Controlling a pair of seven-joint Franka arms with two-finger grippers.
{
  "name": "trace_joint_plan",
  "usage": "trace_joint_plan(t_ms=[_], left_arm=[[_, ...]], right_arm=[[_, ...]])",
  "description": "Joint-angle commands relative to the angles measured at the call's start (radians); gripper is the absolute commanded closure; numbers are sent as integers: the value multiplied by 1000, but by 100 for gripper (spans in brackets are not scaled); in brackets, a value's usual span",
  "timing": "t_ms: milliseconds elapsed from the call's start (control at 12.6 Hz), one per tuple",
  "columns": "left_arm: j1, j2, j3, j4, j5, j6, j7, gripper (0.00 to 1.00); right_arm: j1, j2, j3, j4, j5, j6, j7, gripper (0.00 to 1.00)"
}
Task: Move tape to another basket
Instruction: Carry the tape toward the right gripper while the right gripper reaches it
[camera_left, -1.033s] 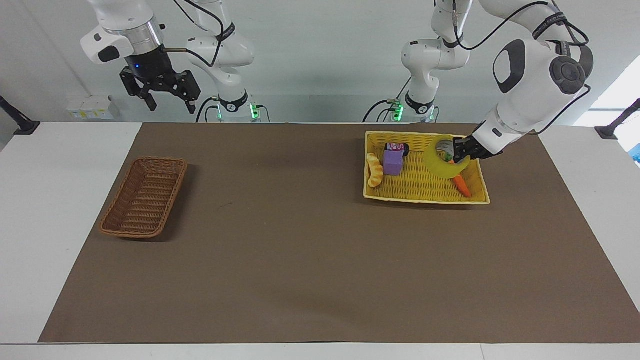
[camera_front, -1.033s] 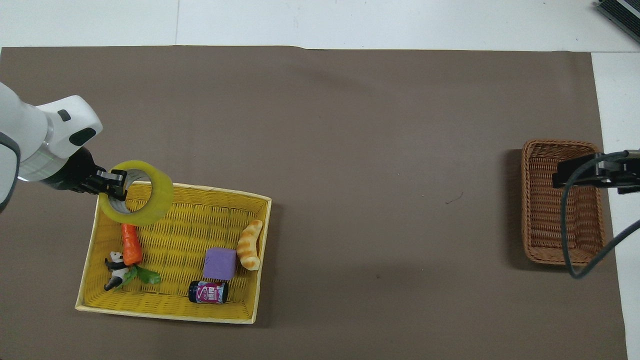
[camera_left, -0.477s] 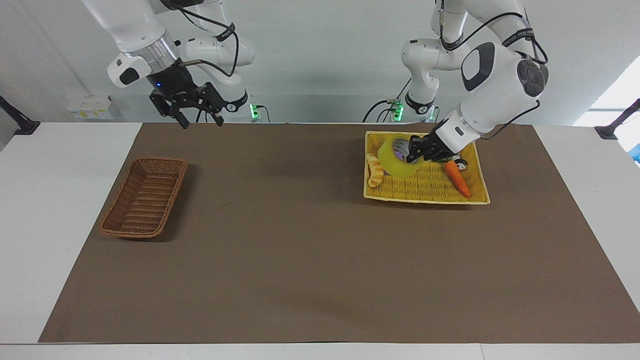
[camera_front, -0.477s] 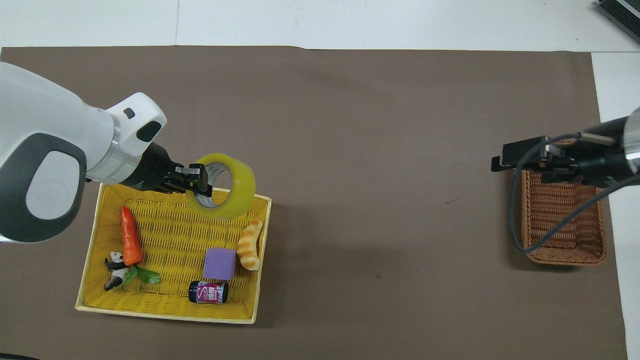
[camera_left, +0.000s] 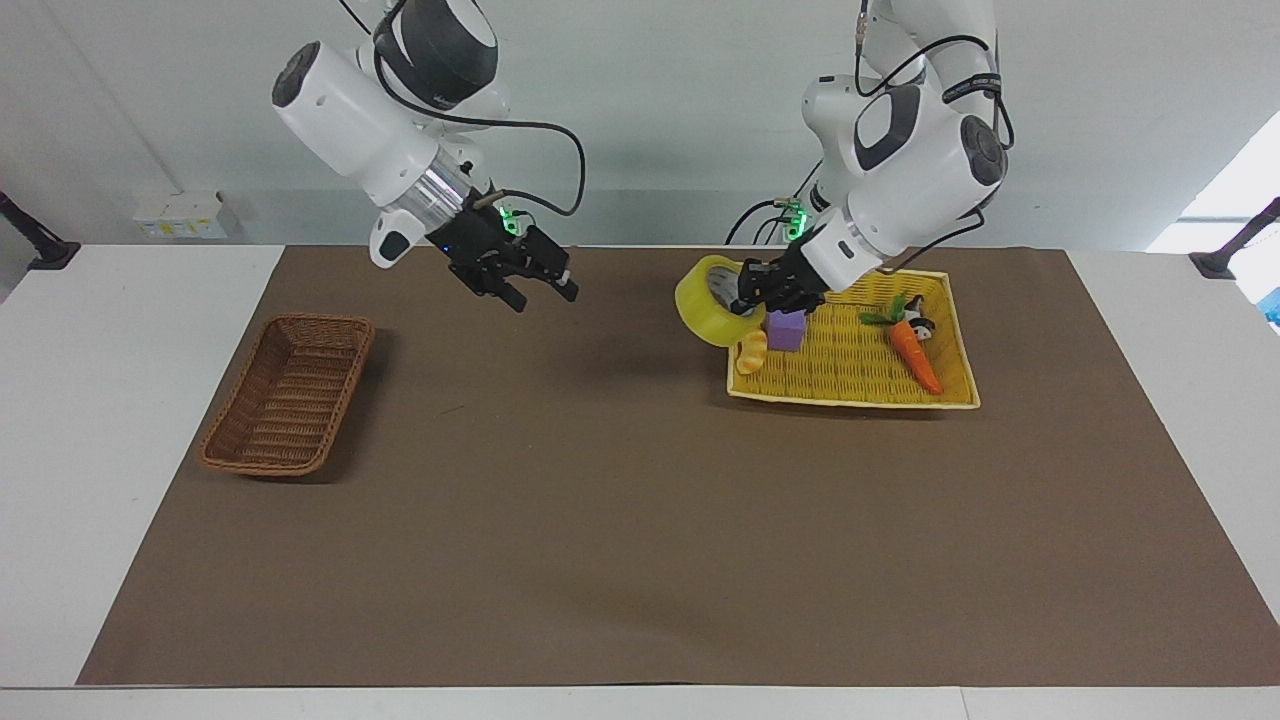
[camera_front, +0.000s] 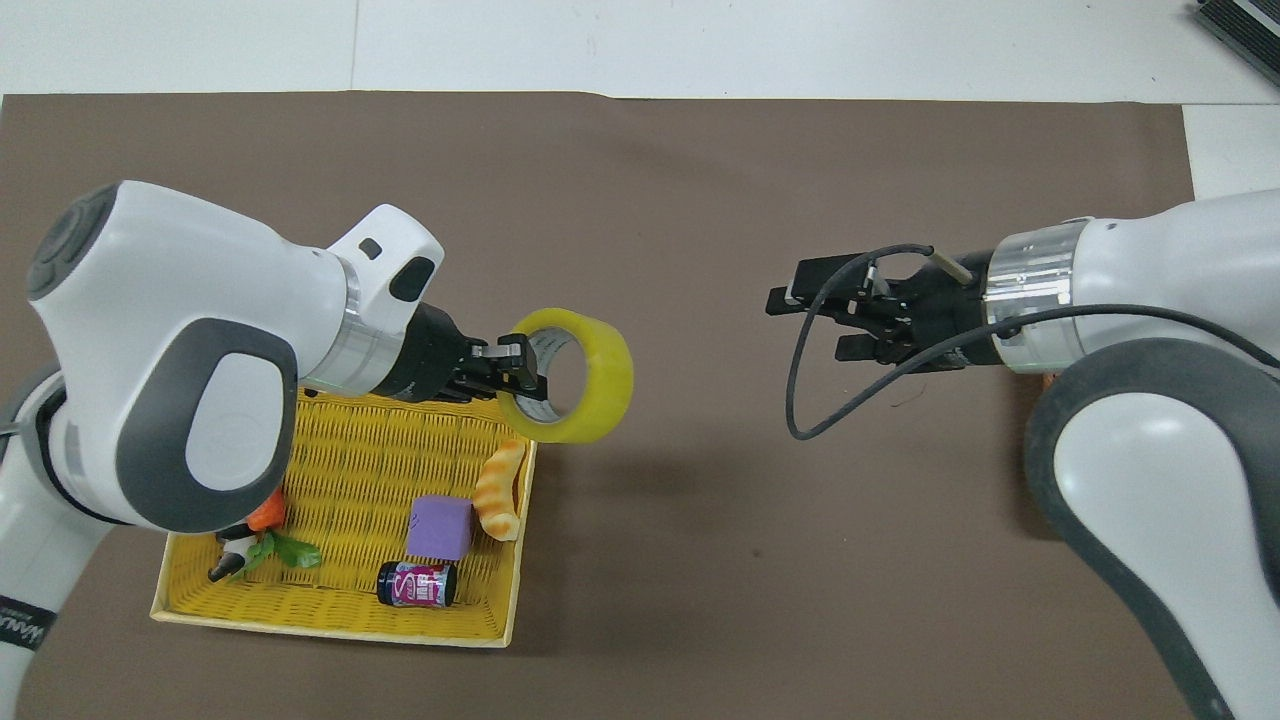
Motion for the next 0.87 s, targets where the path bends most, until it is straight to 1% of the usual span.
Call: trace_joint_plan(t_ms=[0, 159, 238, 397, 477, 636, 794], left_arm=[[-58, -37, 16, -37, -76, 51, -70, 100], [-103, -29, 16, -35, -113, 98, -161, 100], [-124, -28, 16, -32, -113, 105, -209, 100], [-134, -25, 12, -20, -136, 109, -242, 100], [-134, -22, 10, -20, -141, 124, -254, 100], [-157, -22, 4, -20, -141, 190, -285, 100], [-181, -20, 4, -20, -141, 221, -300, 100]], right_arm=[[1, -8, -1, -45, 201, 71, -41, 0], [11, -4, -1, -75, 330, 73, -116, 0], [11, -4, -1, -83, 362, 67, -183, 0], [19, -10, -1, -91, 370, 56, -236, 0], [36, -17, -1, -109, 369, 53, -266, 0], [36, -56, -1, -172, 370, 53, -329, 0], [36, -74, -1, -195, 369, 34, -345, 0]])
